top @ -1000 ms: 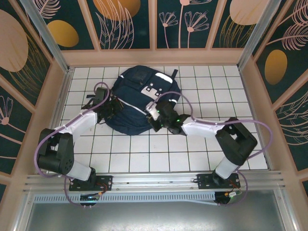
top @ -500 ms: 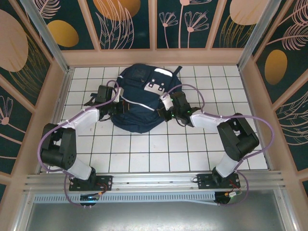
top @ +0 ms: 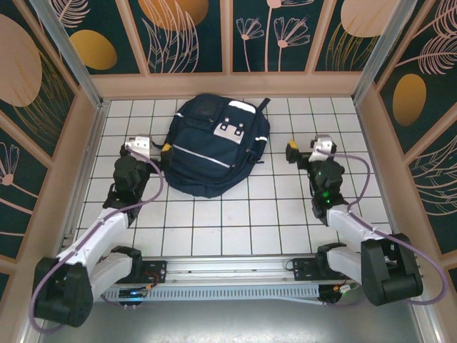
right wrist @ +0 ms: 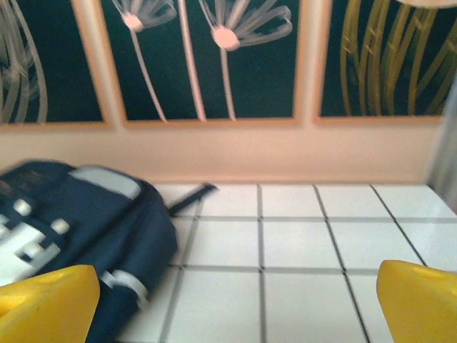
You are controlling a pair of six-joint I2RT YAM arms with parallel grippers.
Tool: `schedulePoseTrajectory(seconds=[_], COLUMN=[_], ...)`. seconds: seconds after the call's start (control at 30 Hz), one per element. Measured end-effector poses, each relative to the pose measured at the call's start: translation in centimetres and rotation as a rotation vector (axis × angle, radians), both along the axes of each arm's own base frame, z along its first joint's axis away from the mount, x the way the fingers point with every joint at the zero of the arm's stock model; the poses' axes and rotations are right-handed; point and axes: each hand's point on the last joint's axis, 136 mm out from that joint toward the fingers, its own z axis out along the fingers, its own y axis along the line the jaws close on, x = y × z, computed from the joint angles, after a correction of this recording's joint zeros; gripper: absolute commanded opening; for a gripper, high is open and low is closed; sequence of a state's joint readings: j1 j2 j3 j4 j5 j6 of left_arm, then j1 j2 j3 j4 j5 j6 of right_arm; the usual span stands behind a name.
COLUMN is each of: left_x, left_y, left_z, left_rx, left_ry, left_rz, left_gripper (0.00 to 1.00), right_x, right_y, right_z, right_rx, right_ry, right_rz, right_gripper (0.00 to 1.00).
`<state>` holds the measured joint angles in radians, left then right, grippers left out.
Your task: Pack books, pencil case, and school supplies into a backpack
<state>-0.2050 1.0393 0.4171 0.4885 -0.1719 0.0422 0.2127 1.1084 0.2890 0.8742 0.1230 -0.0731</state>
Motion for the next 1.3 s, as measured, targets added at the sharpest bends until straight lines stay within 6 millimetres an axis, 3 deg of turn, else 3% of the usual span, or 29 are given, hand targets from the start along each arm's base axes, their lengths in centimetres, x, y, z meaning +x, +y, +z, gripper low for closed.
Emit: schedulePoseTrajectory(seconds=[0.1,0.23,0.4,0.57,0.63,0.77,0.93,1.3], left_x=[-0.3,-0.8,-0.2,0.6,1.1,1.3,1.6,1.6], left_y=[2.9,4.2,4.6,4.5,4.4,6.2,5.5,5.4], left_z=[-4.5,-7.4,-6.8,-6.2,-6.7,-9.1,-8.0,-7.5], left_rx=[0.073,0.096,0.090,0.038,0.001,-0.056,-0.085,-0.103], left_ry=[0.063,0.073,0.019,-0.029,-0.041,-0.003,-0.052,-0.068], left_rz=[0.100,0.142,0.144,0.120,0.119,0.163,0.118,0.109], left_gripper=[0.99,0.99,0.99,0.99,0.99,0.99,0.99,0.99], right_x=[-0.4,0.2,1.1,0.8,0.6,1.3,1.7,1.7], right_y=[-1.9,-3.0,-3.4,-6.9,-7.0,-6.9,-6.3,-6.4], right_z=[-2.9,-4.6,-8.6,-11.0,-11.0,-9.8,-9.3,-9.3], right_rx=[-0.009,-0.008,-0.019,0.058,0.077,0.094,0.090,0.089], right_ry=[0.065,0.102,0.180,0.193,0.188,0.148,0.133,0.134], right_rz=[-0.056,-0.079,-0.060,-0.120,-0.114,-0.110,-0.101,-0.107], right_gripper=[0.99,0.99,0.99,0.99,0.99,0.99,0.99,0.99])
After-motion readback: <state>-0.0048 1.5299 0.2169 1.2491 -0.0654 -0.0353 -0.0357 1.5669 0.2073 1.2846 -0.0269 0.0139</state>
